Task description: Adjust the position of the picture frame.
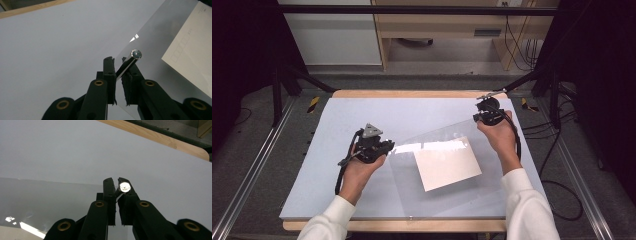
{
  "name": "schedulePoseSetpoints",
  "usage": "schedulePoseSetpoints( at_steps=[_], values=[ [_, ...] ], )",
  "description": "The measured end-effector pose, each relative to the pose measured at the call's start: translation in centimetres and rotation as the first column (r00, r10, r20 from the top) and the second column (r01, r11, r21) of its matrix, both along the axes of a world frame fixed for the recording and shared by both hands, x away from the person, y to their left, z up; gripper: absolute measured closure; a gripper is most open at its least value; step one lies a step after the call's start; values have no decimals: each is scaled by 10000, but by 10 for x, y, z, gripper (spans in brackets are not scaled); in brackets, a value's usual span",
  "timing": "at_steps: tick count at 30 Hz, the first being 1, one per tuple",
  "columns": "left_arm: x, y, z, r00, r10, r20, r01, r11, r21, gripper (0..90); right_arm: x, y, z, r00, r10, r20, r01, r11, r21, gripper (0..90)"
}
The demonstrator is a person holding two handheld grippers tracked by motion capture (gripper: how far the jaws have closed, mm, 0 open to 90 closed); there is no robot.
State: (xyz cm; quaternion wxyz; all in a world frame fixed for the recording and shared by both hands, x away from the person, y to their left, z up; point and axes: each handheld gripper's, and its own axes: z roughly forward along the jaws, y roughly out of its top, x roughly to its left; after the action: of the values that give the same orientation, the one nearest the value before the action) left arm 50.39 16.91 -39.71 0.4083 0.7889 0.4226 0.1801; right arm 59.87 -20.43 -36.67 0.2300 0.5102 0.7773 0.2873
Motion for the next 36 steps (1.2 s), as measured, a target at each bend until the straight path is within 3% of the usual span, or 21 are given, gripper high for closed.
schedulePoseSetpoints(
  at_steps=[6,12,23,36],
  values=[
    [5,14,19,9997,-177,150,171,9990,418,810,-4,10,9,10000,-68,21,68,9999,90,854],
    [11,26,15,9987,-507,6,506,9967,631,810,-9,20,6,10000,-70,-8,70,10000,15,855],
    [12,37,17,9988,-463,-138,471,9973,562,805,-22,30,3,9999,-140,-40,140,9999,29,855],
    [13,46,37,9988,-481,-9,480,9953,839,803,-32,36,9,9998,-200,32,199,9992,334,854]
  ],
)
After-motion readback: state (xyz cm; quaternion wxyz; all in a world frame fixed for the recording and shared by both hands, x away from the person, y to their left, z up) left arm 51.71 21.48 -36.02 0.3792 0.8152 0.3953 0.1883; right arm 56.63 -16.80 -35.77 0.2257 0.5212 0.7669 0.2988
